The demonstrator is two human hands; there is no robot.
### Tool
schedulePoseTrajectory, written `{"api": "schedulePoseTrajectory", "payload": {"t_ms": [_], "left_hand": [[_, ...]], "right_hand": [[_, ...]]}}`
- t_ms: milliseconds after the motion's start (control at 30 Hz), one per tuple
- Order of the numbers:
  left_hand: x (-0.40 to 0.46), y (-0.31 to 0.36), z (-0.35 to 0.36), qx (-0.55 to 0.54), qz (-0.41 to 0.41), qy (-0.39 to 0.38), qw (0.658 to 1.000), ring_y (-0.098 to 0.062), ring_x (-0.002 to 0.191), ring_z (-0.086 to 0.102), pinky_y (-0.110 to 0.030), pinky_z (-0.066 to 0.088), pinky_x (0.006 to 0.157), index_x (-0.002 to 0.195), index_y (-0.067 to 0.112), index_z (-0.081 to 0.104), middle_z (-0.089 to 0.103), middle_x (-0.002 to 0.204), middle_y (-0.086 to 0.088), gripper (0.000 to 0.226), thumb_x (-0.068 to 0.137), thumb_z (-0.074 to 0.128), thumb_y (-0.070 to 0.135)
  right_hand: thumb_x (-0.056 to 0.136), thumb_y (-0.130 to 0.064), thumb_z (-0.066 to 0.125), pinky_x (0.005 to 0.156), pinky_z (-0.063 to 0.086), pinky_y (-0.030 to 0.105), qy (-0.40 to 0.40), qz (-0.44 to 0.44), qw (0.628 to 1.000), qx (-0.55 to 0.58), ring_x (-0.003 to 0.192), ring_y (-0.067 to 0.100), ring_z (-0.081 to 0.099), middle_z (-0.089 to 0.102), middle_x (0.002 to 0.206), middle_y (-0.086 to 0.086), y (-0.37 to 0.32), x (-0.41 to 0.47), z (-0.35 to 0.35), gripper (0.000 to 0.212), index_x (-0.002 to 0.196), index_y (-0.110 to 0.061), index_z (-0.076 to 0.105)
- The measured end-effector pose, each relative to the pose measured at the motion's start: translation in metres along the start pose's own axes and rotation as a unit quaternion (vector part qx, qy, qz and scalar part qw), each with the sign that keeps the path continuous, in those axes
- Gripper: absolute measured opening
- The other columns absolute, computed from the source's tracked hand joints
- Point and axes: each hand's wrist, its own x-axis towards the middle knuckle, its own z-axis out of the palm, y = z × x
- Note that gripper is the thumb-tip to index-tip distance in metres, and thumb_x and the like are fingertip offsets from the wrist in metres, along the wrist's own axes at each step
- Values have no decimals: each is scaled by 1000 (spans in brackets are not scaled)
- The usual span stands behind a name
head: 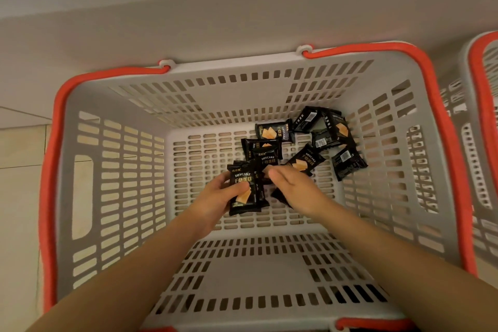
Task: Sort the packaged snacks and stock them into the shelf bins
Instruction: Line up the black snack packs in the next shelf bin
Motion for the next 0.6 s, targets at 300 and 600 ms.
{"api": "schedulePoseTrajectory", "payload": {"t_ms": [300, 600], "left_hand": [[8, 0, -24, 1, -34, 54, 998, -26, 99, 64, -37, 50, 90, 121, 6, 55, 67, 107, -12, 34, 88, 60, 11], [-8, 38, -34, 27, 2, -3, 1000, -14, 80, 70, -23, 54, 66, 103, 13, 63, 73, 85, -1, 15, 90, 55, 15]], "right_hand": [[84, 0, 53, 110, 26, 42, 42, -8, 893, -447, 140, 25, 16, 16, 155, 2, 55, 18, -25, 77, 147, -22, 15], [79, -34, 72, 74, 43, 22, 119, -18, 971, -205, 97, 13, 52, 58, 114, 1, 37, 1, -30, 49, 117, -23, 42]]}}
